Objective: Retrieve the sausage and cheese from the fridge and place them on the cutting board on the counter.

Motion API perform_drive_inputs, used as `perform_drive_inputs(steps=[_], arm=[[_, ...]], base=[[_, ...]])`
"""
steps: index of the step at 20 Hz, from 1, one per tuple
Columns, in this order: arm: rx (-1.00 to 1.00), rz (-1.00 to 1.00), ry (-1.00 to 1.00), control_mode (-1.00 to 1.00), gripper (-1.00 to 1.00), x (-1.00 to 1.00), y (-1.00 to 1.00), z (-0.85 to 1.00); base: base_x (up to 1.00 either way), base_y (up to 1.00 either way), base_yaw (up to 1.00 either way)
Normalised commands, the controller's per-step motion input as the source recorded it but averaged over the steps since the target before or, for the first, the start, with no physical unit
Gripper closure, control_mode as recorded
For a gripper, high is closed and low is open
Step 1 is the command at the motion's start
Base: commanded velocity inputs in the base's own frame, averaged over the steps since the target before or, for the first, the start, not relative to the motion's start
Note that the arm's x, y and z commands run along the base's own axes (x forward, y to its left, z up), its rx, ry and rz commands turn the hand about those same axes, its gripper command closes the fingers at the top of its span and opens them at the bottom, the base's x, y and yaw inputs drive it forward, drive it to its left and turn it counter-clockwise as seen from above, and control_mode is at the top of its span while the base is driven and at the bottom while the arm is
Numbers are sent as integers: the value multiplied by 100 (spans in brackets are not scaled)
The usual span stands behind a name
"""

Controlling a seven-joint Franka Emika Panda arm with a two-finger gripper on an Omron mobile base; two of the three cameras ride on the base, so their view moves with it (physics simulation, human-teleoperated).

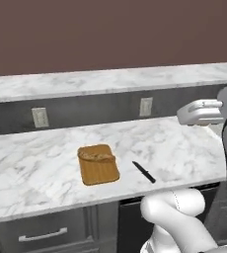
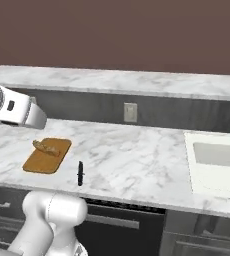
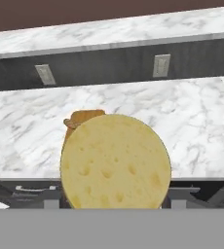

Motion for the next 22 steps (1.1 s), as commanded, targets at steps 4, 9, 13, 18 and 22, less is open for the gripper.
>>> perform_drive_inputs(steps=[4, 9, 13, 18, 22], arm=[[0, 0, 0, 100, 100, 0, 0, 0], [0, 0, 0, 100, 100, 0, 0, 0], [0, 0, 0, 100, 100, 0, 0, 0], [0, 0, 0, 100, 100, 0, 0, 0], [0, 0, 0, 100, 100, 0, 0, 0]], base=[[6, 99, -52], [9, 89, -31], [94, -1, 0], [100, -17, 15], [83, 0, 5]])
